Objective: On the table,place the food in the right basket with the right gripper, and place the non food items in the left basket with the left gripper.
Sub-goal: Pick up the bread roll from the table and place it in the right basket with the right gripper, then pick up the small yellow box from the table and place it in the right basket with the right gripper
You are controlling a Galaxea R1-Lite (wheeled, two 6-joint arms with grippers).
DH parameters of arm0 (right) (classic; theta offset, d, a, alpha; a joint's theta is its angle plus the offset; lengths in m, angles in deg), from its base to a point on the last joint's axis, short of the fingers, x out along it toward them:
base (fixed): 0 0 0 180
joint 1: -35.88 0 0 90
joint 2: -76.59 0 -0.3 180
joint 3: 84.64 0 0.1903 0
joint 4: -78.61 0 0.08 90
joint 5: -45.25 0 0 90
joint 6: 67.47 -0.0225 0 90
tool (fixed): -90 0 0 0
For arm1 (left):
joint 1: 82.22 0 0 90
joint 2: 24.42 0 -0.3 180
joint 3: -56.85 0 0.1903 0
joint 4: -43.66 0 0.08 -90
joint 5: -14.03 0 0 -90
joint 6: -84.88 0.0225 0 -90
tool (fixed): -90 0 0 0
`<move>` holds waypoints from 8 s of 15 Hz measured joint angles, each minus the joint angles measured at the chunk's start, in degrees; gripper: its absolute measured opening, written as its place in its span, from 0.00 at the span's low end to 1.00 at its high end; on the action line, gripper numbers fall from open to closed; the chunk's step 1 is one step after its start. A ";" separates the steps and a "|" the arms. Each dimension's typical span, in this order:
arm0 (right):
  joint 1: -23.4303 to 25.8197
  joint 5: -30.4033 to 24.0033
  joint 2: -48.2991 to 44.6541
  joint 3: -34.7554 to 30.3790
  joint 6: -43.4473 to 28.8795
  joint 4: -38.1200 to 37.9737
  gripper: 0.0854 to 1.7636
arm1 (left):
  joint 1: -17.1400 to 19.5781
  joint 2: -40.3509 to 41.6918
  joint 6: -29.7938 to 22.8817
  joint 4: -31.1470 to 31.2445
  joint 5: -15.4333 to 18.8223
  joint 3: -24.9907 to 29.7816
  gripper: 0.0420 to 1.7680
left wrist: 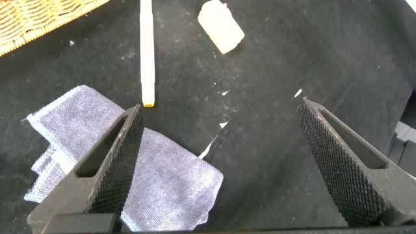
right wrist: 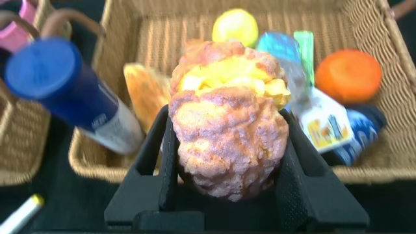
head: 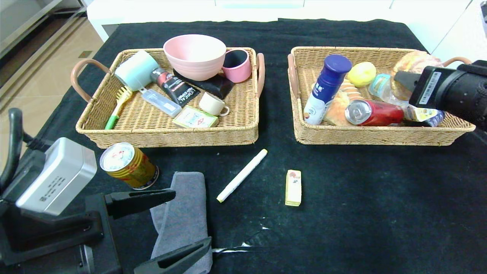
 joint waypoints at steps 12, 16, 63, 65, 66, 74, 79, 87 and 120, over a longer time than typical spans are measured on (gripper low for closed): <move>0.48 -1.57 11.69 11.12 1.28 2.26 0.47 | 0.02 0.60 0.09 -0.18 0.09 -0.18 0.97; 0.61 -1.55 12.84 12.63 1.39 2.21 0.47 | 0.02 0.74 0.30 -0.18 0.05 -0.18 0.97; -29.77 17.81 18.58 6.45 -12.75 -19.14 0.96 | 0.04 4.07 2.89 -0.11 -1.40 -0.83 0.97; -29.99 18.29 20.46 6.90 -12.76 -18.92 0.96 | 0.04 4.61 2.93 -0.11 -1.43 -0.94 0.97; -29.98 18.33 21.22 7.08 -12.76 -18.92 0.96 | 0.04 4.79 3.06 -0.11 -1.43 -1.01 0.97; -28.64 18.16 24.20 7.12 -12.87 -17.94 0.96 | 0.04 5.53 3.25 -0.02 -1.40 -1.07 0.97; -28.55 17.97 24.88 6.92 -12.95 -17.97 0.57 | 0.04 5.75 3.78 0.00 -1.49 -1.05 0.97; -28.64 18.01 25.51 6.79 -14.02 -17.90 0.16 | 0.04 5.46 3.86 0.06 -1.40 -0.88 0.97; -9.34 17.51 1.07 0.67 0.39 -17.97 0.16 | 0.04 5.77 3.91 0.00 -1.29 -0.68 0.97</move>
